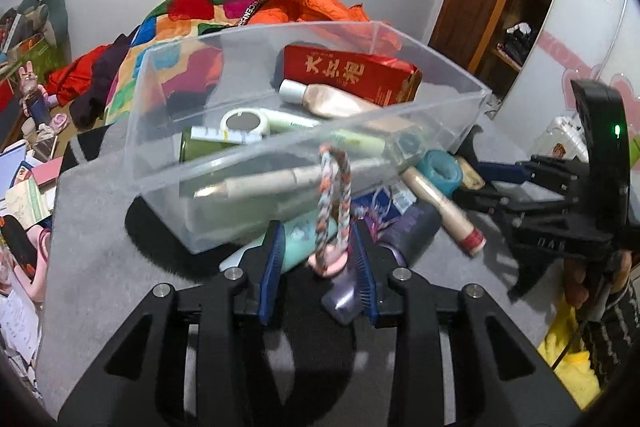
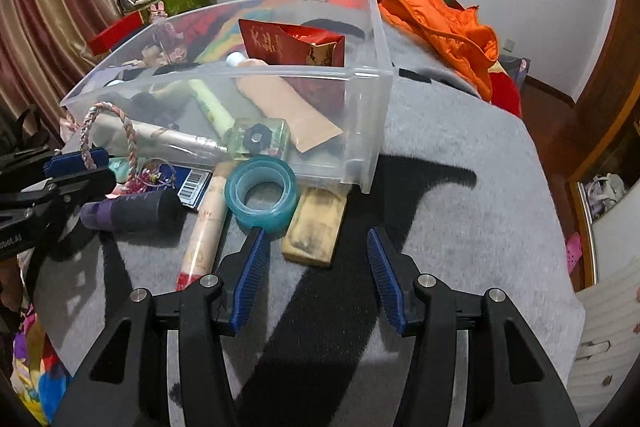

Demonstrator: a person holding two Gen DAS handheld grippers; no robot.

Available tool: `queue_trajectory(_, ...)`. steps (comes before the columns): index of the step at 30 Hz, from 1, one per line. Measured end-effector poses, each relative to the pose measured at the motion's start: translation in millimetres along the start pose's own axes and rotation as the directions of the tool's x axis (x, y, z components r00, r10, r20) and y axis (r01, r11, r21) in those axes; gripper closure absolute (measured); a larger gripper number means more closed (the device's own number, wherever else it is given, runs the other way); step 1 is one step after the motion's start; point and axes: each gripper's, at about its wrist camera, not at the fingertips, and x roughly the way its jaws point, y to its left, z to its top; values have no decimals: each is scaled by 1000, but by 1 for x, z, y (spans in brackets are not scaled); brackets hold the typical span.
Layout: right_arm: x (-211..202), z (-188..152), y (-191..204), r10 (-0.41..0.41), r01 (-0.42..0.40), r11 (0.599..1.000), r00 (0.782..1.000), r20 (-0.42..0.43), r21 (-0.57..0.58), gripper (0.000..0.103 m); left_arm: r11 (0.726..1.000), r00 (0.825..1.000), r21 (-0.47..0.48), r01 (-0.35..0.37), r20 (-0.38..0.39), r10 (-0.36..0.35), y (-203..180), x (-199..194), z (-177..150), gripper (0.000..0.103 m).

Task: Organize objects
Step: 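Lift the braided bracelet with left while right grasps the yellow soap bar, then drop the bracelet into the clear box with left while right places the soap bar in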

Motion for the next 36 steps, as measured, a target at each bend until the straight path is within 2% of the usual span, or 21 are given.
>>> queue_trajectory(3,-1,-2,3,-13,13,1000,1000,7,-21,63,1000,1000,-5,9,24,-9,-3,-1,4,73)
queue_trajectory(4,-1,-1,2,-12,13,1000,1000,9,-23,65,1000,1000,-5,6,29,-6,-4,-1,4,79)
queue_trajectory(7,-3,-3,-2,-6,7,1000,1000,15,-13,79,1000,999,-16,22,24,-22,-2,0,5,92)
queue_trajectory(12,-10,-10,-7,-14,14,1000,1000,28,2,81,999,999,-40,29,41,-27,2,-11,2,97)
queue_trajectory(20,-42,-18,-10,-12,10,1000,996,88,27,81,999,990,-20,26,142,-23,-1,-57,10,97)
queue_trajectory(23,-59,-12,-9,-2,-2,999,991,135,34,81,1000,990,-7,22,143,-21,-2,-61,11,96)
queue_trajectory(25,-67,-8,-7,6,-11,999,987,160,31,81,1000,993,-2,9,120,-9,-2,-55,10,82)
queue_trajectory(27,-76,-2,-3,16,-21,999,982,189,26,81,1000,997,-12,4,81,-3,-1,-42,6,74)
queue_trajectory(33,-84,11,9,47,-53,998,973,228,16,81,999,1000,-31,21,-9,-21,-1,0,2,73)
queue_trajectory(35,-82,15,12,61,-67,998,972,228,20,81,999,1000,-39,22,-2,-22,0,7,4,73)
queue_trajectory(36,-80,16,12,64,-71,997,972,227,21,81,999,1000,-43,28,0,-28,0,10,6,77)
